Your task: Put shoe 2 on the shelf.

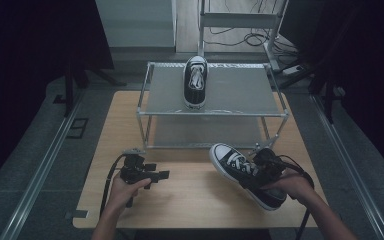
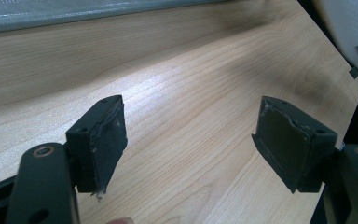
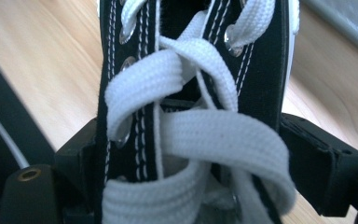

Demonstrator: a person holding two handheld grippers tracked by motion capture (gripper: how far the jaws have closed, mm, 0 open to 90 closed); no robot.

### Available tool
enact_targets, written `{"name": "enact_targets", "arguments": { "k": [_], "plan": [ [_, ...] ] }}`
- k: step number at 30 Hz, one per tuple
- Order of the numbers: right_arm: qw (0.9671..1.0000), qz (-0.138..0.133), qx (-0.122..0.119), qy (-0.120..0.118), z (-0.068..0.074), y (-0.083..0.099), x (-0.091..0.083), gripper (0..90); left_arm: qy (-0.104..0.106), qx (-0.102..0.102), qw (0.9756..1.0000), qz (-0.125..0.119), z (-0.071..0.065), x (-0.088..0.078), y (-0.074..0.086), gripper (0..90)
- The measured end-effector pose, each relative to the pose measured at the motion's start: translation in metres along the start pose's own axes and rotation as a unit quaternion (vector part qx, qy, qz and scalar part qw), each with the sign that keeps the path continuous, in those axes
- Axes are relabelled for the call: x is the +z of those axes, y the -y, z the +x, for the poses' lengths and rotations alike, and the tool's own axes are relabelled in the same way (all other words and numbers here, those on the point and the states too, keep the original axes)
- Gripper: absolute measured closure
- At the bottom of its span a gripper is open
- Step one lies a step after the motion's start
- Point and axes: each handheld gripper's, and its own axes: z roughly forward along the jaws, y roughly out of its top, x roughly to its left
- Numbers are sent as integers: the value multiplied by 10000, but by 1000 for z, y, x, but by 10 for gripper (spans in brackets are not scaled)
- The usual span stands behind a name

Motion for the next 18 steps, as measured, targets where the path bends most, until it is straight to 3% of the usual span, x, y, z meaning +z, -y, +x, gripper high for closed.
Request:
{"name": "enact_targets", "arguments": {
  "k": [7,18],
  "plan": [
    [9994,-219,-217,-155,16,-19,-14,165,17,-1,10000,23,1,1,1,247],
    [9982,-452,-209,-343,24,-35,-38,165,52,-26,10000,-6,2,0,1,248]
  ]
}}
